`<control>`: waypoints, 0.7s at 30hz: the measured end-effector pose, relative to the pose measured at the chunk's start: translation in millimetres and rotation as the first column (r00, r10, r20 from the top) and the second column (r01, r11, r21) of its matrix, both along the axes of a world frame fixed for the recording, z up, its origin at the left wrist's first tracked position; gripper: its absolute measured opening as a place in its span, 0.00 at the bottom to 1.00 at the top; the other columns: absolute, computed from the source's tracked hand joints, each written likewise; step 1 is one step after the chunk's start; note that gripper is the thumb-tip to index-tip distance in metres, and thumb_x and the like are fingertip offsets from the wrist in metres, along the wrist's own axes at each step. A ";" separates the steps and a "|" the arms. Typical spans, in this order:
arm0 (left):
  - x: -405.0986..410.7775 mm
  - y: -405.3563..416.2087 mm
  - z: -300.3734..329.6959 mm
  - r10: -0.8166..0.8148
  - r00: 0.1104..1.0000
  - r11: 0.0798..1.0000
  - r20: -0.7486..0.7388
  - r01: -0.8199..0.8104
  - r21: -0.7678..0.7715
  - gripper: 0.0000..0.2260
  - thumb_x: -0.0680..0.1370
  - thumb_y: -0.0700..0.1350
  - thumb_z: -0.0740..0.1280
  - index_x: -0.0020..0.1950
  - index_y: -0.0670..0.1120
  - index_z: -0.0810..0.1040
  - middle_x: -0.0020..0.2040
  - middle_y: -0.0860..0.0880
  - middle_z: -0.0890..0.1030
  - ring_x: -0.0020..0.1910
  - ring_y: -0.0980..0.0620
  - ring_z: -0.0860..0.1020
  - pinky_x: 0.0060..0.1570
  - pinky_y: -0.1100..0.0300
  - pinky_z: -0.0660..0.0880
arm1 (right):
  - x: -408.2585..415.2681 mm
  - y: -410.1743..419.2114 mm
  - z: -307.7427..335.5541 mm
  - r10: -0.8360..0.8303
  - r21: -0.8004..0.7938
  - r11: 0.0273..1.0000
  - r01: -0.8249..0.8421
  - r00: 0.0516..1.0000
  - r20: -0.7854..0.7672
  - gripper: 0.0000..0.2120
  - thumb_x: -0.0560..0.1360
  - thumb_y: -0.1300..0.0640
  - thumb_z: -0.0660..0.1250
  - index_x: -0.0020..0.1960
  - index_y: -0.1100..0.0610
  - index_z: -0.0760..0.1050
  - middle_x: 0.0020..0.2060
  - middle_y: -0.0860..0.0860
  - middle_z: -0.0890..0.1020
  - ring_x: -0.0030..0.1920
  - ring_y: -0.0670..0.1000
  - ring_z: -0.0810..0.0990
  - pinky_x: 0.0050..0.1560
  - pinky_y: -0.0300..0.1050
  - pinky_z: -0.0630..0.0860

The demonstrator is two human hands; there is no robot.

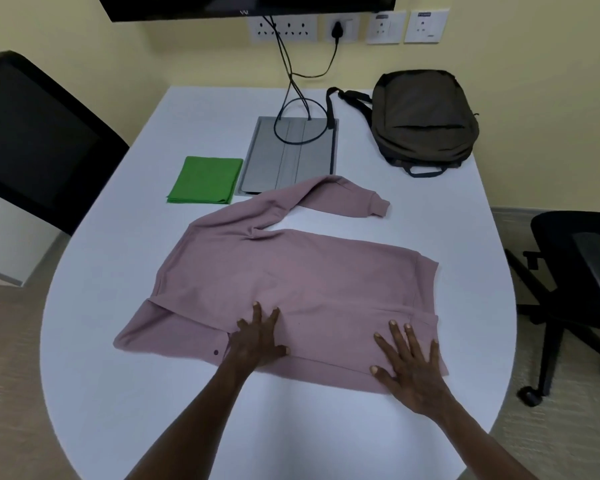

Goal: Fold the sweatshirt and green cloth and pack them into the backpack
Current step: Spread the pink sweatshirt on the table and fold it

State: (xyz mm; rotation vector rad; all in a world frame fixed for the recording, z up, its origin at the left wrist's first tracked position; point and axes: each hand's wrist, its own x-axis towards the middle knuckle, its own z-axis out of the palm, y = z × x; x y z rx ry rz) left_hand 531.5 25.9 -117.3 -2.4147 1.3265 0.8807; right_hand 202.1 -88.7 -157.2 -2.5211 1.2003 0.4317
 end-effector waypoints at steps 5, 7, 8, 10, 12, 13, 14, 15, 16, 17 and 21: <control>77.3 2.5 20.0 0.097 0.954 0.925 -0.283 -0.191 -0.328 0.23 0.74 0.53 0.72 0.65 0.42 0.79 0.59 0.43 0.82 0.60 0.45 0.80 0.56 0.63 0.71 | 19.9 -7.6 15.8 -0.140 -0.055 0.989 0.140 0.990 -0.004 0.30 0.73 0.28 0.40 0.69 0.30 0.67 0.77 0.38 0.58 0.79 0.47 0.53 0.70 0.66 0.46; 110.5 1.1 27.5 0.142 0.946 0.859 -0.292 -0.265 -0.439 0.13 0.73 0.45 0.74 0.55 0.41 0.84 0.50 0.45 0.86 0.52 0.46 0.83 0.49 0.65 0.71 | 29.3 -13.2 20.4 -0.180 -0.140 0.973 0.181 0.983 0.021 0.24 0.73 0.30 0.47 0.56 0.32 0.78 0.69 0.38 0.74 0.72 0.49 0.69 0.64 0.64 0.57; 126.0 -0.7 30.6 0.165 0.946 0.827 -0.278 -0.286 -0.485 0.10 0.73 0.42 0.74 0.53 0.41 0.85 0.49 0.45 0.86 0.50 0.46 0.83 0.48 0.65 0.70 | 34.6 -15.6 22.8 -0.173 -0.184 0.967 0.178 0.984 0.042 0.20 0.73 0.31 0.52 0.49 0.34 0.81 0.62 0.40 0.80 0.66 0.51 0.75 0.60 0.63 0.61; 151.7 -6.6 39.8 0.214 0.937 0.765 -0.278 -0.338 -0.549 0.08 0.73 0.39 0.74 0.52 0.40 0.85 0.48 0.44 0.86 0.48 0.46 0.83 0.46 0.66 0.70 | 47.6 -20.1 31.4 -0.137 -0.293 0.945 0.149 0.989 0.059 0.15 0.73 0.38 0.64 0.33 0.42 0.82 0.44 0.42 0.85 0.52 0.53 0.81 0.52 0.60 0.66; 176.0 -14.1 45.9 0.263 0.915 0.705 -0.305 -0.398 -0.587 0.07 0.74 0.36 0.73 0.51 0.39 0.84 0.46 0.43 0.86 0.43 0.47 0.83 0.42 0.71 0.69 | 67.0 -27.5 45.0 -0.164 -0.349 0.919 0.183 0.983 0.084 0.22 0.73 0.44 0.69 0.23 0.50 0.73 0.26 0.44 0.78 0.37 0.53 0.78 0.45 0.54 0.67; 187.5 -18.2 47.7 0.284 0.908 0.681 -0.309 -0.417 -0.601 0.06 0.74 0.35 0.72 0.50 0.39 0.84 0.45 0.43 0.86 0.42 0.48 0.82 0.40 0.74 0.68 | 77.9 -33.9 51.3 -0.165 -0.364 0.911 0.192 0.981 0.104 0.24 0.74 0.47 0.68 0.22 0.52 0.68 0.22 0.45 0.73 0.31 0.53 0.74 0.41 0.50 0.66; 198.2 -23.2 48.7 0.301 0.905 0.660 -0.301 -0.426 -0.619 0.06 0.74 0.35 0.72 0.50 0.39 0.84 0.46 0.42 0.86 0.43 0.48 0.82 0.42 0.74 0.69 | 88.4 -42.8 55.0 -0.149 -0.380 0.906 0.189 0.980 0.133 0.24 0.75 0.50 0.67 0.22 0.52 0.65 0.21 0.46 0.70 0.28 0.53 0.71 0.38 0.47 0.65; 208.7 -28.3 48.7 0.318 0.902 0.639 -0.292 -0.432 -0.637 0.07 0.74 0.35 0.71 0.51 0.39 0.84 0.47 0.42 0.86 0.45 0.46 0.83 0.47 0.71 0.71 | 98.8 -53.7 56.9 -0.127 -0.381 0.907 0.181 0.978 0.163 0.22 0.75 0.53 0.65 0.23 0.52 0.66 0.21 0.48 0.71 0.26 0.53 0.71 0.36 0.45 0.65; 218.6 -33.2 47.8 0.340 0.895 0.624 -0.288 -0.444 -0.642 0.08 0.74 0.35 0.71 0.53 0.39 0.84 0.49 0.42 0.86 0.49 0.44 0.83 0.53 0.66 0.72 | 109.0 -65.7 58.0 -0.111 -0.365 0.914 0.180 0.973 0.200 0.21 0.76 0.54 0.62 0.25 0.53 0.68 0.22 0.50 0.72 0.25 0.54 0.72 0.33 0.44 0.65; 227.5 -37.8 47.1 0.361 0.887 0.615 -0.288 -0.459 -0.641 0.10 0.74 0.34 0.70 0.55 0.38 0.83 0.53 0.41 0.85 0.53 0.42 0.82 0.59 0.60 0.72 | 118.7 -78.7 57.8 -0.095 -0.352 0.919 0.179 0.966 0.242 0.19 0.77 0.56 0.60 0.27 0.55 0.72 0.24 0.52 0.76 0.26 0.56 0.75 0.32 0.43 0.66; 258.1 -51.6 38.3 0.435 0.865 0.625 -0.250 -0.490 -0.608 0.19 0.76 0.32 0.67 0.66 0.37 0.76 0.64 0.37 0.79 0.63 0.38 0.76 0.66 0.50 0.69 | 146.6 -134.3 51.9 -0.083 -0.306 0.940 0.153 0.970 0.230 0.13 0.72 0.64 0.72 0.57 0.65 0.80 0.51 0.63 0.84 0.49 0.65 0.82 0.42 0.56 0.78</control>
